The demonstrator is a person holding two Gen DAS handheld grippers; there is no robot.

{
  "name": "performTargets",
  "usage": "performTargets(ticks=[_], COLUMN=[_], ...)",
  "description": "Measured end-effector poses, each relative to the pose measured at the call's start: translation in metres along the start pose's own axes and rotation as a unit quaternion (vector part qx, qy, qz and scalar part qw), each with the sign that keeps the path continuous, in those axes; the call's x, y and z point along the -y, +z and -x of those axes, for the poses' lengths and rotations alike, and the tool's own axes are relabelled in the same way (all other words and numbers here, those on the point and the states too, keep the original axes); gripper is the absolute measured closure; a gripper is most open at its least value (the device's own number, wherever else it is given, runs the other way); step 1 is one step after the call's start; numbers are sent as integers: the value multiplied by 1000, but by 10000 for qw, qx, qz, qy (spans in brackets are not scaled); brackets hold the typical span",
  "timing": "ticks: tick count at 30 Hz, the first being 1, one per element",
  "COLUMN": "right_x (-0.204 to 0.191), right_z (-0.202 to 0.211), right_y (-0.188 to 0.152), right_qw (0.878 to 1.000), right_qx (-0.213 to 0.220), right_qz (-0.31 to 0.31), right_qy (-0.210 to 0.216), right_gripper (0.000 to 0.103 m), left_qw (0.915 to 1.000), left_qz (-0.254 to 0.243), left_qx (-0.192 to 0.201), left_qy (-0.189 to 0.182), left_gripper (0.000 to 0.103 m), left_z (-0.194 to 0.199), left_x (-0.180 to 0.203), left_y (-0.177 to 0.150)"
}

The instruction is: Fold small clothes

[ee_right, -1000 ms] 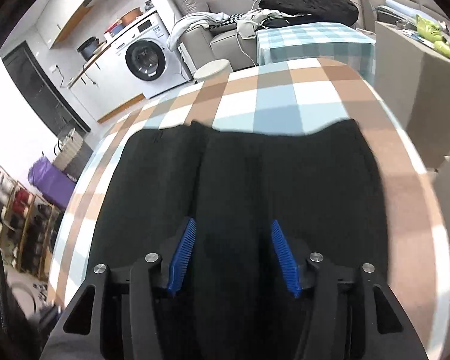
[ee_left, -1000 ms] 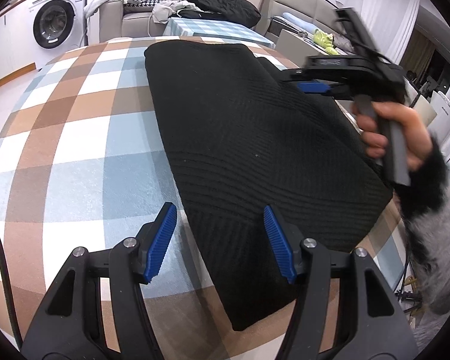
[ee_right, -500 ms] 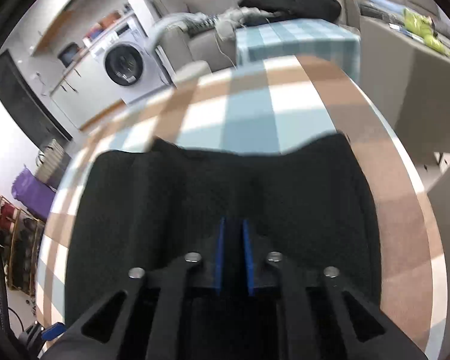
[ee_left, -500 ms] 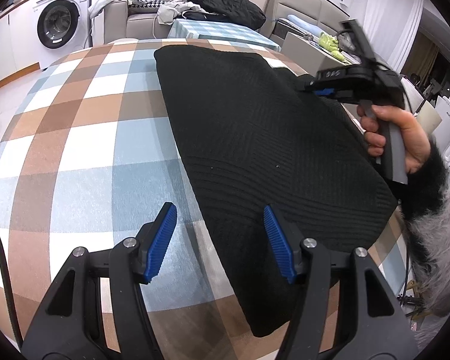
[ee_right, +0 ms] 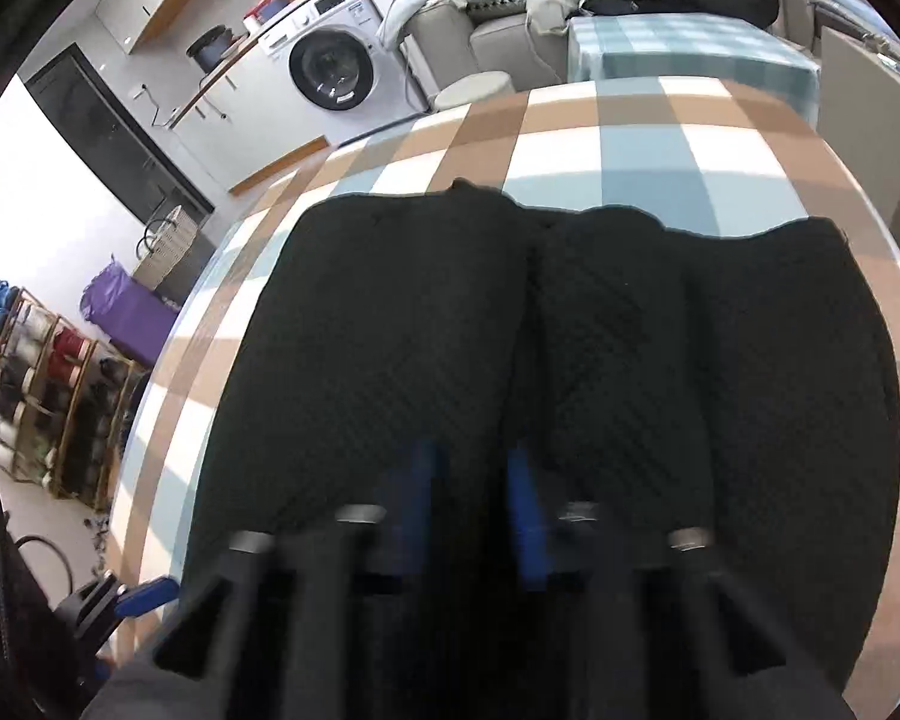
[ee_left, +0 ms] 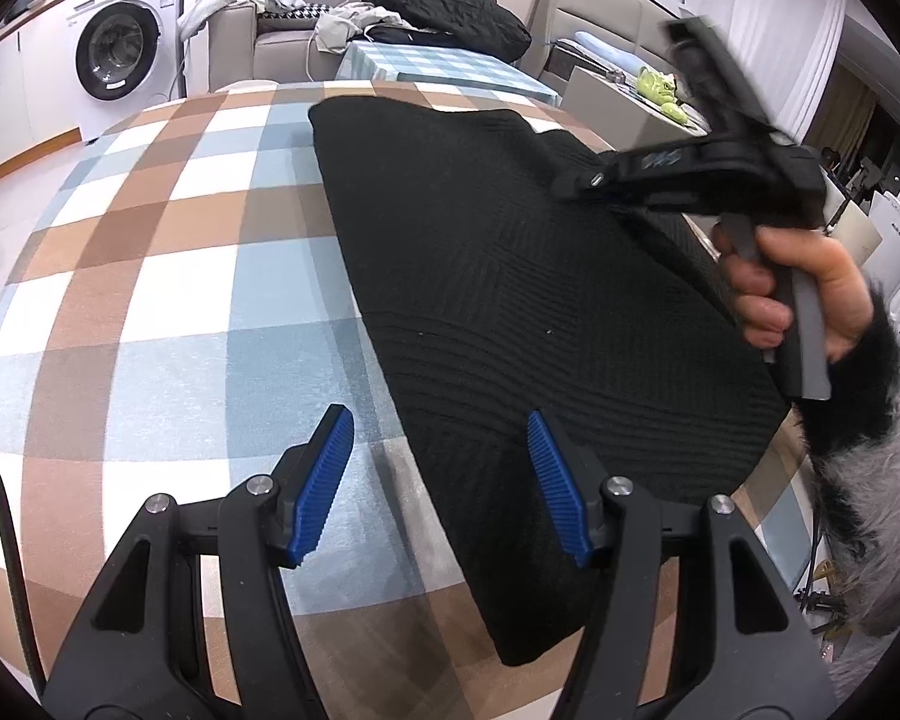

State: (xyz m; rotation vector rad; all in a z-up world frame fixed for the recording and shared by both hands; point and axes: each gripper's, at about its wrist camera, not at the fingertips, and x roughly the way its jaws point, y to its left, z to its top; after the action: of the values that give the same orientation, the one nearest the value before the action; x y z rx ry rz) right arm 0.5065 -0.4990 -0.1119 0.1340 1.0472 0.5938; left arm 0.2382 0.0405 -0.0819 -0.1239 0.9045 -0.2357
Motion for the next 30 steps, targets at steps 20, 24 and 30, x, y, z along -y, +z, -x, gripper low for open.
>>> performTargets(ticks=[20, 24, 30], right_x=[16, 8, -10], right_z=[59, 82, 91], right_y=[-54, -107, -151], right_qw=[9998, 9990, 9981], right_qx=[110, -155, -142], right_qz=[-170, -104, 460], right_qy=[39, 414, 379], right_gripper=[61, 59, 70], left_qw=[9999, 9998, 9997], left_qz=[51, 31, -68], left_qx=[-107, -149, -199], left_qy=[-94, -105, -119], left_gripper=[45, 45, 45], left_z=[-3, 0, 6], left_x=[4, 6, 10], left_y=[-6, -11, -19])
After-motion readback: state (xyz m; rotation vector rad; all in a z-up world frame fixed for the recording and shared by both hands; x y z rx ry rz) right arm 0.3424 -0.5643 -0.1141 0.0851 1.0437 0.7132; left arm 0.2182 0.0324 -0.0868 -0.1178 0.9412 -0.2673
